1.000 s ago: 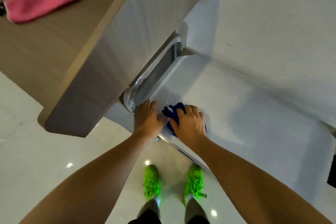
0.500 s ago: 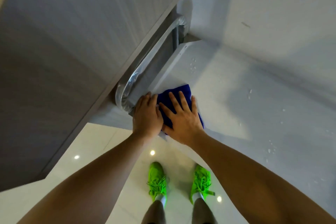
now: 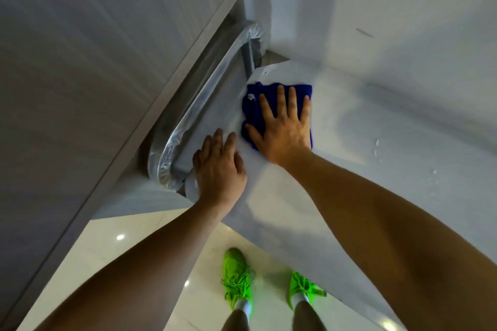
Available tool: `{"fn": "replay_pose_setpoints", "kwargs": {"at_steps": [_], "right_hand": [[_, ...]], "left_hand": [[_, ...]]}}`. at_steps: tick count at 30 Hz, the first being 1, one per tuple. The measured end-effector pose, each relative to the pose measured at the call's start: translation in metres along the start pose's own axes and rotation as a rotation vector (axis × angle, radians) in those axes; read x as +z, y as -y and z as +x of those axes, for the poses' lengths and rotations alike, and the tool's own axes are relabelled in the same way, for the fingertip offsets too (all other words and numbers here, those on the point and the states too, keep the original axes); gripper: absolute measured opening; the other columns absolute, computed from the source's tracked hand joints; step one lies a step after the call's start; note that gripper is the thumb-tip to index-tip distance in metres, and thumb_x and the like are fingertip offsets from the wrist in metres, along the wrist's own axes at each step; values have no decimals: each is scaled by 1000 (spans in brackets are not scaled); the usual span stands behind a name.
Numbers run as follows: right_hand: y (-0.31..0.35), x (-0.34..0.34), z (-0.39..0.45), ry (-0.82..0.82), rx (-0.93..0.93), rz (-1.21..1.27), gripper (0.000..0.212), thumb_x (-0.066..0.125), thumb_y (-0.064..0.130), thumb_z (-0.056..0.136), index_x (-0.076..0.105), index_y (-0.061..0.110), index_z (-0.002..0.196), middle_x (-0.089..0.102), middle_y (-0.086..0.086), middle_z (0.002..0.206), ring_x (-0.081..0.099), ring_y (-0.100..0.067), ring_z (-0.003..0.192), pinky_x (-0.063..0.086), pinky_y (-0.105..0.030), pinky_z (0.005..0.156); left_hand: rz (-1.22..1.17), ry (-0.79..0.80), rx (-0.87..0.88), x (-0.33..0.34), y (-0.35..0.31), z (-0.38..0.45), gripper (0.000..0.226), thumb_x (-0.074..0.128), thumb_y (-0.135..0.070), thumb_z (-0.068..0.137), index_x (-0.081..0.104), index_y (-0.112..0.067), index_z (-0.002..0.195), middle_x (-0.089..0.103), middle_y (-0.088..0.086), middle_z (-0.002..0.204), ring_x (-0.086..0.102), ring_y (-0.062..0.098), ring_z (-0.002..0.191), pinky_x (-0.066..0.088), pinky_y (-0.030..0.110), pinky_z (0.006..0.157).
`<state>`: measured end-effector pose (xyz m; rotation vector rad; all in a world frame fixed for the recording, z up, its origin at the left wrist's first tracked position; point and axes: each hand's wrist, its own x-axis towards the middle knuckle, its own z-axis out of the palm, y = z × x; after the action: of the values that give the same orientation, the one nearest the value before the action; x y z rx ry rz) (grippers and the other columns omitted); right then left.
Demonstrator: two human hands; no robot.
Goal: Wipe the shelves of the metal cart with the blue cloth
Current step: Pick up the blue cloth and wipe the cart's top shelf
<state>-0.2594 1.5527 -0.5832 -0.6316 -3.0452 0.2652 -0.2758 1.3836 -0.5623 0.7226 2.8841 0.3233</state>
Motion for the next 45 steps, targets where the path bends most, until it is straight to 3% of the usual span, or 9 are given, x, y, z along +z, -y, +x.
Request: {"fn": "replay_pose_setpoints", "kwargs": {"at_steps": [4,12,19,26,29,34,41,45], "right_hand": [[-14,0,27,-17,21,8,80,16,69,97,28,16,156,18,-10,166,4,-35,153,-1,-59,121],[-13,-6,19,31,84,33,75,15,68,96,27,26,156,22,-7,165,11,-38,151,3,-59,120],[3,-11,-50,47,166,76,70,22,64,98,29,23,155,22,-7,165,9,-37,152,3,-60,119],[28,-13,-136,97,261,96,72,24,63,99,26,22,157,17,-9,166,6,-37,152,1,-60,119],[42,-8,-171,97,297,112,72,31,63,98,30,21,156,21,-10,165,10,-38,152,6,-62,119],[38,-2,-191,79,253,89,70,33,63,99,32,21,155,26,-10,163,14,-38,151,9,-61,119],[-1,-5,-143,60,297,91,71,29,63,98,32,22,155,25,-8,164,11,-38,151,5,-60,120],[-33,-11,-95,58,403,107,72,21,65,97,24,26,157,16,-4,167,3,-34,152,-3,-57,120]], "left_hand": [[-15,17,38,12,1,7,55,45,-44,99,38,-25,150,27,10,161,18,31,149,16,54,117],[-5,18,62,16,8,9,56,40,-54,99,37,-32,151,20,6,163,11,28,151,7,50,118],[56,111,46,8,2,7,57,23,-53,101,24,-33,154,10,5,165,3,30,151,4,53,120],[90,210,-16,2,-10,6,59,18,-52,102,6,-34,157,-8,4,166,-10,32,150,-2,51,120],[82,165,-6,6,-20,0,56,21,-43,104,3,-35,157,-11,3,165,-12,31,150,-2,50,121],[38,137,154,13,-32,7,64,43,-17,97,19,-31,155,8,8,165,-1,32,151,5,49,121],[78,123,136,14,-33,11,54,40,-24,99,34,-27,152,22,11,162,12,34,149,10,51,120],[27,113,49,14,-54,10,54,43,-48,98,45,-21,145,27,16,160,16,39,148,9,57,118]]}}
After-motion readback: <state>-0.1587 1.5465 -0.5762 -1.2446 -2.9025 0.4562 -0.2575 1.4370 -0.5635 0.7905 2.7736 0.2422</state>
